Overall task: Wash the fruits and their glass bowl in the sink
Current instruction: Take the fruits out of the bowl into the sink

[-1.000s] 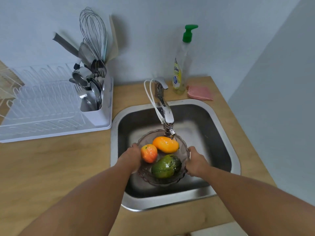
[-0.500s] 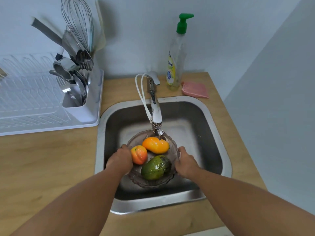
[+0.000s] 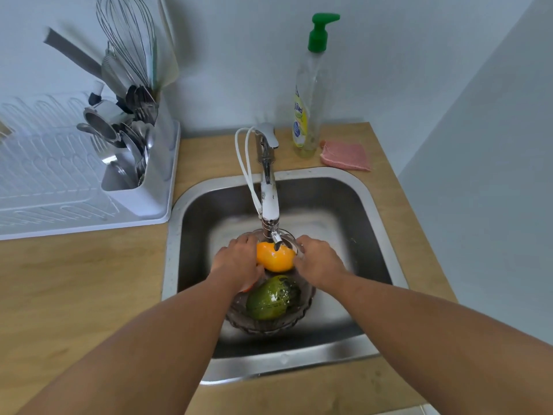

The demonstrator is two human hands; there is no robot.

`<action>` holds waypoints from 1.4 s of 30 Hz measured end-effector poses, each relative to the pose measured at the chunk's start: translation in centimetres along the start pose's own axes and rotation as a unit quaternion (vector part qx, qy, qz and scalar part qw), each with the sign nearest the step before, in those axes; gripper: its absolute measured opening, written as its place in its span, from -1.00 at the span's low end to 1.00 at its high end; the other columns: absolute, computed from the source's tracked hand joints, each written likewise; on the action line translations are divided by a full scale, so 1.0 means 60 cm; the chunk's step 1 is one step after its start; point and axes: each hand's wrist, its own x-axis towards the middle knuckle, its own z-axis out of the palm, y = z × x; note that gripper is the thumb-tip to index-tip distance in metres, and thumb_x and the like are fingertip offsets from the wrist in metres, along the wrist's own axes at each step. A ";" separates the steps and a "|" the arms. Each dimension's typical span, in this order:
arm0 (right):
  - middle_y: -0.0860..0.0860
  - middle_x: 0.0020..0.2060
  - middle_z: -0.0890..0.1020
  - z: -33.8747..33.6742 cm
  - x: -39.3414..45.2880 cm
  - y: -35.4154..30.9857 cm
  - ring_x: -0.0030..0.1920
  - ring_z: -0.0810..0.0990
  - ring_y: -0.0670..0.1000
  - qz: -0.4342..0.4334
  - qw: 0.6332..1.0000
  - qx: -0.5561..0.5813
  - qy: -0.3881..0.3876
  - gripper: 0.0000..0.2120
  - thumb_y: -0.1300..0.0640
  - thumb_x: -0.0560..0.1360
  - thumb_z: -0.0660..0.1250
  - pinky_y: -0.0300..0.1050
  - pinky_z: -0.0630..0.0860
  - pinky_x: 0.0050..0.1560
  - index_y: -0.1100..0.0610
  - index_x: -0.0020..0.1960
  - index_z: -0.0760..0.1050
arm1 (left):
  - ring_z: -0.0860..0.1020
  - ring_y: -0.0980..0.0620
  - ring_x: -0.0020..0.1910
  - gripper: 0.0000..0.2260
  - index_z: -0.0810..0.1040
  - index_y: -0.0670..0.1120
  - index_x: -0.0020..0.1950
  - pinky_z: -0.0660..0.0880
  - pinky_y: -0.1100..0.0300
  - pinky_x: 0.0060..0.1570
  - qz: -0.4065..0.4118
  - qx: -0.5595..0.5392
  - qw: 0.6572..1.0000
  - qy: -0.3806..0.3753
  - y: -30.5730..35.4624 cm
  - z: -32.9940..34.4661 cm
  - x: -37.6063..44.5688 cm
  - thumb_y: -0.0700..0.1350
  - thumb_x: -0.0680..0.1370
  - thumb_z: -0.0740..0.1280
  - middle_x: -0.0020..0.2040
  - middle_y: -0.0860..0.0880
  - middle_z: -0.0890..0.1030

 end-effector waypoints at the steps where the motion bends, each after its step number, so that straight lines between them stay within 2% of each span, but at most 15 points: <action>1: 0.10 0.05 0.66 0.005 0.003 -0.002 0.03 0.62 0.18 -0.004 1.000 -0.005 -0.003 -0.73 0.06 0.53 0.36 0.04 0.61 -0.01 0.07 0.21 0.52 | 0.45 -0.13 0.36 -0.41 0.32 -0.02 0.48 0.44 -0.05 0.27 0.000 0.002 1.000 -0.004 0.002 0.005 0.003 0.09 0.49 0.36 0.44 -0.05 0.45; 8: 0.10 0.12 0.65 0.041 0.010 -0.006 0.11 0.63 0.15 -0.028 0.999 -0.011 -0.012 -0.60 -0.02 0.48 0.48 0.10 0.62 0.14 0.08 0.26 0.54 | 0.49 -0.13 0.30 -0.47 0.42 -0.02 0.37 0.47 -0.06 0.31 -0.013 -0.037 0.999 0.024 0.006 0.026 0.012 0.02 0.43 0.45 0.33 -0.06 0.52; 12: 0.10 0.23 0.57 0.055 0.009 -0.001 0.18 0.60 0.17 -0.041 0.999 -0.030 -0.001 -0.57 0.00 0.52 0.46 0.08 0.58 0.20 0.08 0.34 0.49 | 0.50 -0.13 0.28 -0.48 0.42 -0.02 0.40 0.49 -0.03 0.27 -0.025 -0.042 0.998 0.044 0.012 0.030 0.013 0.00 0.47 0.47 0.33 -0.08 0.51; 19: 0.11 0.22 0.52 0.021 0.002 0.007 0.15 0.60 0.19 -0.083 0.995 -0.039 0.028 -0.61 0.04 0.57 0.38 0.06 0.57 0.13 0.11 0.36 0.46 | 0.54 -0.15 0.22 -0.49 0.40 -0.08 0.40 0.51 -0.01 0.20 -0.008 -0.101 0.992 0.068 0.023 -0.008 0.007 -0.01 0.51 0.48 0.26 -0.10 0.53; 22: 0.11 0.23 0.51 -0.025 0.003 0.015 0.17 0.57 0.18 -0.100 0.993 -0.029 0.055 -0.61 0.06 0.57 0.38 0.11 0.58 0.14 0.11 0.36 0.47 | 0.55 -0.12 0.17 -0.52 0.47 0.00 0.36 0.48 0.06 0.06 -0.020 -0.158 0.983 0.087 0.031 -0.024 0.013 0.02 0.49 0.49 0.19 -0.04 0.55; 24: 0.12 0.25 0.50 -0.052 0.009 0.025 0.20 0.54 0.18 -0.100 0.991 -0.032 0.079 -0.61 0.07 0.57 0.38 0.13 0.57 0.15 0.13 0.37 0.47 | 0.56 -0.07 0.09 -0.50 0.45 0.08 0.32 0.46 0.10 -0.03 -0.006 -0.171 0.979 0.111 0.045 -0.028 0.026 0.14 0.44 0.49 0.09 0.02 0.55; 27: 0.13 0.24 0.50 -0.075 0.020 0.046 0.18 0.55 0.19 -0.072 0.989 -0.065 0.111 -0.63 0.12 0.57 0.36 0.14 0.57 0.13 0.13 0.36 0.46 | 0.54 -0.04 0.05 -0.45 0.48 0.03 0.29 0.51 0.06 0.04 0.024 -0.148 0.979 0.141 0.085 -0.017 0.070 0.19 0.38 0.51 0.10 0.02 0.50; 30: 0.17 0.31 0.47 -0.077 0.034 0.066 0.23 0.52 0.22 -0.035 0.989 -0.096 0.106 -0.48 0.17 0.54 0.37 0.12 0.54 0.19 0.15 0.48 0.36 | 0.55 -0.14 0.12 -0.46 0.51 -0.07 0.29 0.49 0.00 0.12 0.043 -0.126 0.982 0.138 0.138 -0.011 0.094 0.10 0.39 0.54 0.17 -0.09 0.52; 34: 0.19 0.40 0.39 -0.065 0.054 0.079 0.34 0.43 0.24 0.000 0.993 -0.085 0.075 -0.33 0.22 0.52 0.39 0.14 0.49 0.27 0.20 0.57 0.22 | 0.53 -0.12 0.20 -0.46 0.49 -0.03 0.30 0.44 0.00 0.14 0.024 -0.067 0.989 0.130 0.163 0.023 0.117 0.22 0.43 0.46 0.20 -0.07 0.56; 42: 0.22 0.41 0.32 -0.043 0.071 0.087 0.37 0.37 0.26 0.046 0.997 -0.066 0.015 -0.41 0.28 0.54 0.36 0.18 0.48 0.25 0.23 0.51 0.24 | 0.48 -0.13 0.27 -0.42 0.46 -0.04 0.34 0.36 -0.04 0.23 0.000 -0.008 0.995 0.099 0.175 0.054 0.138 0.26 0.45 0.42 0.28 -0.08 0.54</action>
